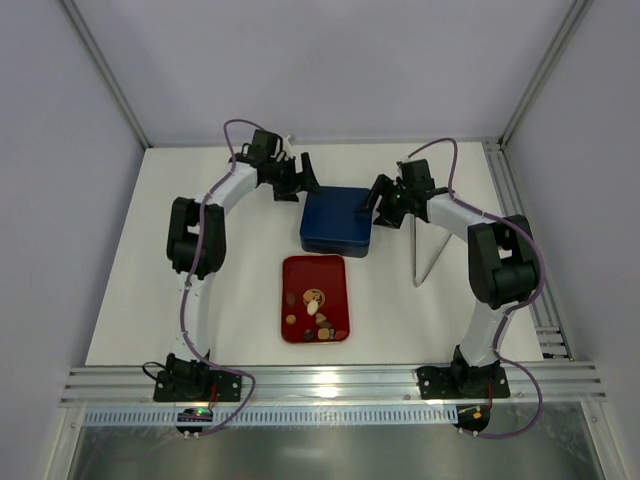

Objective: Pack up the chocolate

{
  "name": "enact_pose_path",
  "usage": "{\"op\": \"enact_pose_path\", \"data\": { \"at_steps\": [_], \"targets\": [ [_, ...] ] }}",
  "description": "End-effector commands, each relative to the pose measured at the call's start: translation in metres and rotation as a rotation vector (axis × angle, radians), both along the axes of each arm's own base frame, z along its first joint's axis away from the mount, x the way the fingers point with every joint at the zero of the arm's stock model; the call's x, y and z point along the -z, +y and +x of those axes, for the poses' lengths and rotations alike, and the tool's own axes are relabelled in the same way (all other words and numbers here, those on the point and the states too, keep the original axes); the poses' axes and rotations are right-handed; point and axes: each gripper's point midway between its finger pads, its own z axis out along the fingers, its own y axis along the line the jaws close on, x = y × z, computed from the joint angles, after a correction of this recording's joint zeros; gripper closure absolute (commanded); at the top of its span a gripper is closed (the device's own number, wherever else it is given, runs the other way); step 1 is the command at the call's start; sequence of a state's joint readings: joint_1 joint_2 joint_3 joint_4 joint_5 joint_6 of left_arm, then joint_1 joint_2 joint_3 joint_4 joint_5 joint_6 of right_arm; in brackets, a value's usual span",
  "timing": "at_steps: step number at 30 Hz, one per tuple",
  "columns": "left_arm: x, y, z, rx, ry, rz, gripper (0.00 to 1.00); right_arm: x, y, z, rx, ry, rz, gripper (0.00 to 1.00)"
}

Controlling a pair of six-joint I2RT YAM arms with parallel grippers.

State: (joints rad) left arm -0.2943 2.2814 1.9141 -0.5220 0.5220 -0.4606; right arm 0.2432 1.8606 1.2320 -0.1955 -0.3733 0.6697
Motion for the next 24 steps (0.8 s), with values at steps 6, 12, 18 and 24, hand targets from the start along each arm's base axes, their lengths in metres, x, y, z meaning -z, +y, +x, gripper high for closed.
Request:
{"op": "enact_pose_path", "data": {
  "at_steps": [6,12,18,24],
  "targets": [
    [-0.033,-0.02,0.013,0.024,-0.067,-0.177,0.13,-0.014,0.003,0.001,-0.026,-0.064,-0.007,0.39],
    [-0.032,-0.024,0.01,0.036,-0.045,-0.207,0.16,-0.012,0.002,0.0,-0.024,-0.059,-0.01,0.48],
    [-0.031,-0.024,0.004,0.041,-0.04,-0.209,0.18,-0.013,0.001,0.001,-0.028,-0.061,-0.018,0.5],
    [-0.029,-0.017,-0.001,0.035,-0.037,-0.176,0.2,-0.01,0.0,-0.005,-0.04,-0.065,-0.064,0.5]
  ]
}}
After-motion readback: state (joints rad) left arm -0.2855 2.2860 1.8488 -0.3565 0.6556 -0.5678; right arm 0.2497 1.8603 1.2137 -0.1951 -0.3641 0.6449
